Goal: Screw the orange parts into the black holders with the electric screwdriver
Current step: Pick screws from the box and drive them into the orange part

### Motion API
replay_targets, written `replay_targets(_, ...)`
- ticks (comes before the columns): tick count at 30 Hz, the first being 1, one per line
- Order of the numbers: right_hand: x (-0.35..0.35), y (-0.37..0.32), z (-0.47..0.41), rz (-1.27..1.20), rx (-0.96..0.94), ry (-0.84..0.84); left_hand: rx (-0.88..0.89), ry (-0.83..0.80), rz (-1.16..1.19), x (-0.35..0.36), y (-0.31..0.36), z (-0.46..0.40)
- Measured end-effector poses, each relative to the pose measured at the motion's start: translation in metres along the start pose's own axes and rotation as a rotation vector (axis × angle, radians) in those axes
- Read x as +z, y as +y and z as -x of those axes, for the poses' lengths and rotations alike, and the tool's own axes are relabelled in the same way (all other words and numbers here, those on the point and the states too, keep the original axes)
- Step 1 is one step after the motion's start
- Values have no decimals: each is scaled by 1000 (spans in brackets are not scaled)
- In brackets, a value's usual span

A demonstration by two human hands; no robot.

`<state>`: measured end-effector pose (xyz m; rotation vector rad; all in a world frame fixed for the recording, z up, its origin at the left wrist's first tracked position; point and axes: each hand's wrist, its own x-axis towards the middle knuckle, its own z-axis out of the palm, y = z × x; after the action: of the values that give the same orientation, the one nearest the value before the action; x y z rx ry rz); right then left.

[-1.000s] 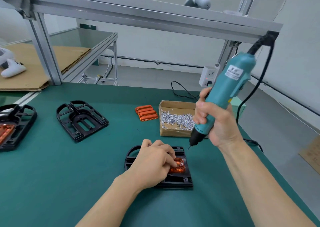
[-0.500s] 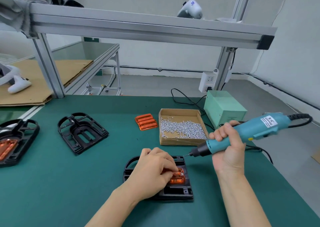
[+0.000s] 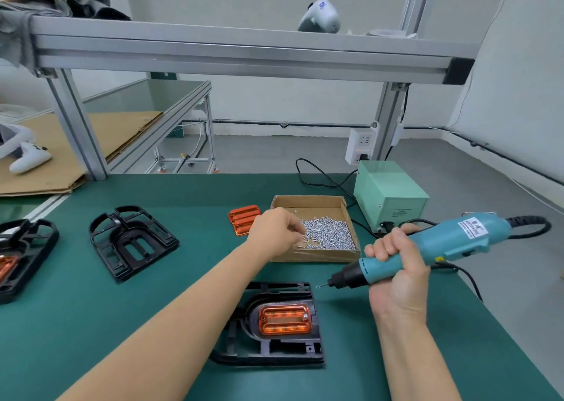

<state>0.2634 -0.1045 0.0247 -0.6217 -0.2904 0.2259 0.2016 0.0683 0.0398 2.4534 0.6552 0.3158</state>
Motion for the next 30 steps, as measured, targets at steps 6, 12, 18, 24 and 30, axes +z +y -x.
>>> replay_targets(6,-2,1,1,-3,7,27,-37,-145,-111,17,3,-26)
replay_targets(12,-3,2,-1,-3,21,44,-39,-179,-160,24,9,-38)
replay_targets(18,-2,4,-1,1,31,51,-10,-192,-178,25,10,-36)
replay_targets(24,-3,4,-1,5,38,42,4,-133,5,24,7,-28)
replay_targets(30,-3,5,-2,17,41,44,-126,54,412,13,-4,-23)
